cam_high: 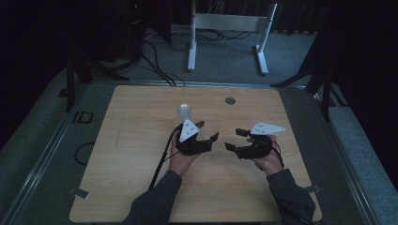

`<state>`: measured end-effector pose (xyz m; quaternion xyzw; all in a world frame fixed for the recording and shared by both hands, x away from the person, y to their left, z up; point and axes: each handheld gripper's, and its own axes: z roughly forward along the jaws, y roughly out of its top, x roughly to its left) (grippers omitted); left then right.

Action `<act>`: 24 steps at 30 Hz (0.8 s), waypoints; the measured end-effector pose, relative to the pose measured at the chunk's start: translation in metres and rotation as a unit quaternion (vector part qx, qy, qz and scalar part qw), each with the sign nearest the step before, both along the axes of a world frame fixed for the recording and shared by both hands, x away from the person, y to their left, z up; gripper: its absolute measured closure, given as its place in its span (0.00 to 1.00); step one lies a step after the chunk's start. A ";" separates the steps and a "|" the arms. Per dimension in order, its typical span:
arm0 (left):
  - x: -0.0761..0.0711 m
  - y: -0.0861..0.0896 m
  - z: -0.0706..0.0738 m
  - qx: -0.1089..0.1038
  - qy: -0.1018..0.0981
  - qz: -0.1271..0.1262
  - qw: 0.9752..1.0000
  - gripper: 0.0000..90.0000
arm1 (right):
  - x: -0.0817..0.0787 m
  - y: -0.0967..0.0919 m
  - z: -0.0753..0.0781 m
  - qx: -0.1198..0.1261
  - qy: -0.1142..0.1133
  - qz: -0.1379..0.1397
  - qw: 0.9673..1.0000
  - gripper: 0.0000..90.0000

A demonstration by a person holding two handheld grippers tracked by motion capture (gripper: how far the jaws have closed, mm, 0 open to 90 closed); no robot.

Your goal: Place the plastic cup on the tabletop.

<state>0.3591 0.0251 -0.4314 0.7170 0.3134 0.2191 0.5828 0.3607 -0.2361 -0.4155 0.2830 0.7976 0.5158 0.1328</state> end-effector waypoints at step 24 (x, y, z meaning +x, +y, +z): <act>0.004 -0.005 -0.009 0.006 0.000 0.012 1.000 0.31 | -0.002 0.003 -0.006 -0.009 0.004 0.016 1.000 0.29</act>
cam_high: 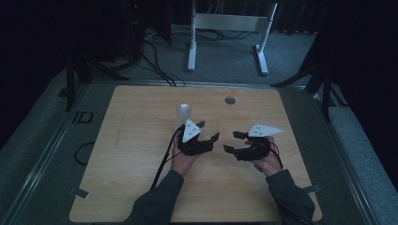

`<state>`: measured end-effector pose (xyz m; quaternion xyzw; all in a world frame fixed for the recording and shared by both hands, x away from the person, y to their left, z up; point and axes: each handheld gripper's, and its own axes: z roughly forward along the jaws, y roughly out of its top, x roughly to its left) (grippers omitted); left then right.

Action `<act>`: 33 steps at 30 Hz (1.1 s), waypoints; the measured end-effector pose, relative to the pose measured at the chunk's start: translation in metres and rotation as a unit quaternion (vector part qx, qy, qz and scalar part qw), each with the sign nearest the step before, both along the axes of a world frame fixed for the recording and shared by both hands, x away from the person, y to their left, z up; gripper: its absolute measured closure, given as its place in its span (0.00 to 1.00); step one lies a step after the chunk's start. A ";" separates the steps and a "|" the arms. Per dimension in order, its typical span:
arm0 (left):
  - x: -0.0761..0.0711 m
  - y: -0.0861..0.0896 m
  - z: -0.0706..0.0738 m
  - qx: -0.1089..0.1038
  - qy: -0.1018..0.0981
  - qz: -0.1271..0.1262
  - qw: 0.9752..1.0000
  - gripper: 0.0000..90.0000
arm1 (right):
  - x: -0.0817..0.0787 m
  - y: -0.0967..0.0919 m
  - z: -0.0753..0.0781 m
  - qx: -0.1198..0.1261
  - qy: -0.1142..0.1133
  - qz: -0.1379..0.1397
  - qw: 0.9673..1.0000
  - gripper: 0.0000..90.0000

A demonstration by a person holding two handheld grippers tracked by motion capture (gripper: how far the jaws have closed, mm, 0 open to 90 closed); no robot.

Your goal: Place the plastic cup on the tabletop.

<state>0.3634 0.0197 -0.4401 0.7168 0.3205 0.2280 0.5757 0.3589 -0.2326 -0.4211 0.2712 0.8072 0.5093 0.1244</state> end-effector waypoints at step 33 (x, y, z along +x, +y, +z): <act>0.012 -0.008 -0.024 0.013 0.005 0.033 0.999 0.31 | -0.001 -0.002 -0.002 -0.002 0.000 0.002 1.000 0.29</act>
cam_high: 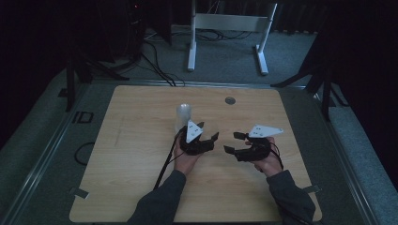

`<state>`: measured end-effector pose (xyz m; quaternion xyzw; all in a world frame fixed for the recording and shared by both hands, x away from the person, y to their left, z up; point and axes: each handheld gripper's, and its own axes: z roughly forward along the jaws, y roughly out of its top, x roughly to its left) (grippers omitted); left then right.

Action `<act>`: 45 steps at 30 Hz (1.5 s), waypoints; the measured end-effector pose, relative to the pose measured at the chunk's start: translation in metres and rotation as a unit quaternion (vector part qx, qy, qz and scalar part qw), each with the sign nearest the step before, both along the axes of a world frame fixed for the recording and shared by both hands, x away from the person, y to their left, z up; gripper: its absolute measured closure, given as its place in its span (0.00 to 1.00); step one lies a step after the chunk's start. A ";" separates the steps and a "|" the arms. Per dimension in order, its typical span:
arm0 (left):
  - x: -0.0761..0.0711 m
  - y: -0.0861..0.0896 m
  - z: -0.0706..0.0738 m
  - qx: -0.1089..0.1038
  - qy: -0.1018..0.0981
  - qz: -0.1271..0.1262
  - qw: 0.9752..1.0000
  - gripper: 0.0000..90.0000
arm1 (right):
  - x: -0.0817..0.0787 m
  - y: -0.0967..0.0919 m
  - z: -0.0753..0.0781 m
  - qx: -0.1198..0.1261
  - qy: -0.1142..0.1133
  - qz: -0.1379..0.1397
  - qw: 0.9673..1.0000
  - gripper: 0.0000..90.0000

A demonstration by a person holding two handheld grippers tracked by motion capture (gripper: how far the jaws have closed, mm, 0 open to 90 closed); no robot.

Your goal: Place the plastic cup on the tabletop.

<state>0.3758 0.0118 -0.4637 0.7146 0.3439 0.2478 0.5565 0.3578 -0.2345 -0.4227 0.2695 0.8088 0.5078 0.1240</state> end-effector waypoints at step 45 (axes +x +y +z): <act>0.005 -0.006 -0.017 0.025 -0.005 0.013 1.000 0.30 | 0.000 0.000 -0.001 -0.001 0.000 0.001 1.000 0.29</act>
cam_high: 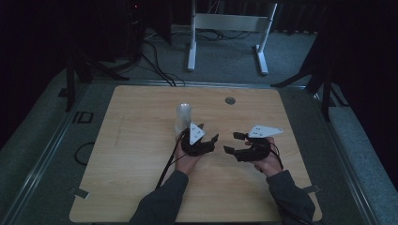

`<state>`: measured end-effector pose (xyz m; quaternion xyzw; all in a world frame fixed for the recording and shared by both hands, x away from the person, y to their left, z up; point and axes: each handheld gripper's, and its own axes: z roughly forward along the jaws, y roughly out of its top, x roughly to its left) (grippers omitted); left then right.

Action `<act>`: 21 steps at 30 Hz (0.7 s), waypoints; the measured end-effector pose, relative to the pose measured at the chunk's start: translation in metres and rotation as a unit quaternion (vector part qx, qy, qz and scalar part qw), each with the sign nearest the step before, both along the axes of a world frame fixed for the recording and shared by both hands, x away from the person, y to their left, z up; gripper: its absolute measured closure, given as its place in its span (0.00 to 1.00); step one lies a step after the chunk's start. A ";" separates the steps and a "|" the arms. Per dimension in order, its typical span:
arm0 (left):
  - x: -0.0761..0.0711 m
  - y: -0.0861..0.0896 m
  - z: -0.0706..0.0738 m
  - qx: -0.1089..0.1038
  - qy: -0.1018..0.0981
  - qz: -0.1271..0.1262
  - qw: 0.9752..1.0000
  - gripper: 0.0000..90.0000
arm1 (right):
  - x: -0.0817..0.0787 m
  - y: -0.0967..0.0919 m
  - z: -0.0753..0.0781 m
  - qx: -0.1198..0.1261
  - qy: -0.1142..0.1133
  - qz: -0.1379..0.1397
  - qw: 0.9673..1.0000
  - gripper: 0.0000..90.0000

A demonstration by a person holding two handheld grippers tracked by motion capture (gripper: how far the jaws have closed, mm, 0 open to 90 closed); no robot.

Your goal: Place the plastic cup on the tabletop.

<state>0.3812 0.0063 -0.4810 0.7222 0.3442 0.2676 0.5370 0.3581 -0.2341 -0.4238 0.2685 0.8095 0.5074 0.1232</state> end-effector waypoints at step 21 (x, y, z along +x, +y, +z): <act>-0.004 -0.007 -0.005 0.021 0.000 -0.006 1.000 0.29 | 0.000 0.000 -0.001 0.002 0.001 0.000 1.000 0.29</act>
